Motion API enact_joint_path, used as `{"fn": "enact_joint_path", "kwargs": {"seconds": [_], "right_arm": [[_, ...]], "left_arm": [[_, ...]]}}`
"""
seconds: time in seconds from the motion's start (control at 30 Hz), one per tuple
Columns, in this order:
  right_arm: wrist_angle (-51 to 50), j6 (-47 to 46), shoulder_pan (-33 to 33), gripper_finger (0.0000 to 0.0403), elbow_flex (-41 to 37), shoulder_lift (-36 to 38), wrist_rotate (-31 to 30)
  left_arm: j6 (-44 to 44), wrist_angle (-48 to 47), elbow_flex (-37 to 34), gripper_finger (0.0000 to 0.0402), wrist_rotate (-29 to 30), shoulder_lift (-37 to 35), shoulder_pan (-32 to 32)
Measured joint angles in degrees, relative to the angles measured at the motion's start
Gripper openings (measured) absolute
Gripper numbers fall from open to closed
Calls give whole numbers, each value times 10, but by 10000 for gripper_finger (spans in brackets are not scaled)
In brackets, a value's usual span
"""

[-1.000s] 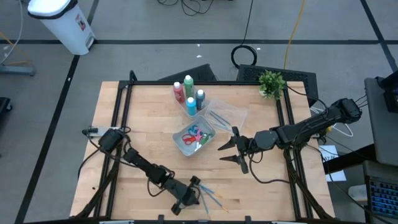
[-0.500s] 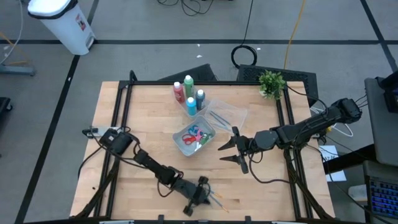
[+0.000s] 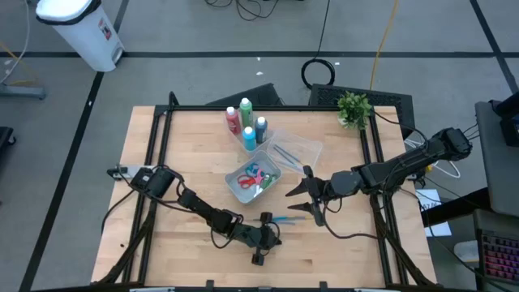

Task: Pick & Place Paint Supplies
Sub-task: Put the blue paintbrush into the right transparent bin

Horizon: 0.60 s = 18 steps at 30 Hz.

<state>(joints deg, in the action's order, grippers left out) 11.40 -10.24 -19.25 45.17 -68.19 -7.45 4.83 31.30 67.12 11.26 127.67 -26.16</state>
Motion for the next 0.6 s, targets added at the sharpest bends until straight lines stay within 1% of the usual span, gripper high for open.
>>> {"fn": "enact_joint_path", "kwargs": {"seconds": [0.17,0.23,0.3,0.43,0.53,0.6], "right_arm": [[-96,-25,0,171,0,-10,-4],[-119,-46,0,171,-3,-32,-30],[-120,-63,0,171,-17,-56,-46],[-94,-75,1,171,-37,-113,-45],[-91,-72,1,171,-37,-152,-45],[-90,-68,2,171,-37,-172,-47]], "left_arm": [[10,-4,-1,26,-20,-10,-5],[19,-4,-1,26,-42,-9,-5],[26,-3,-1,26,-69,-9,-4],[44,-12,-1,26,-114,-31,-5],[54,-48,-1,26,-118,-73,-9],[55,-87,0,26,-108,-103,-14]]}}
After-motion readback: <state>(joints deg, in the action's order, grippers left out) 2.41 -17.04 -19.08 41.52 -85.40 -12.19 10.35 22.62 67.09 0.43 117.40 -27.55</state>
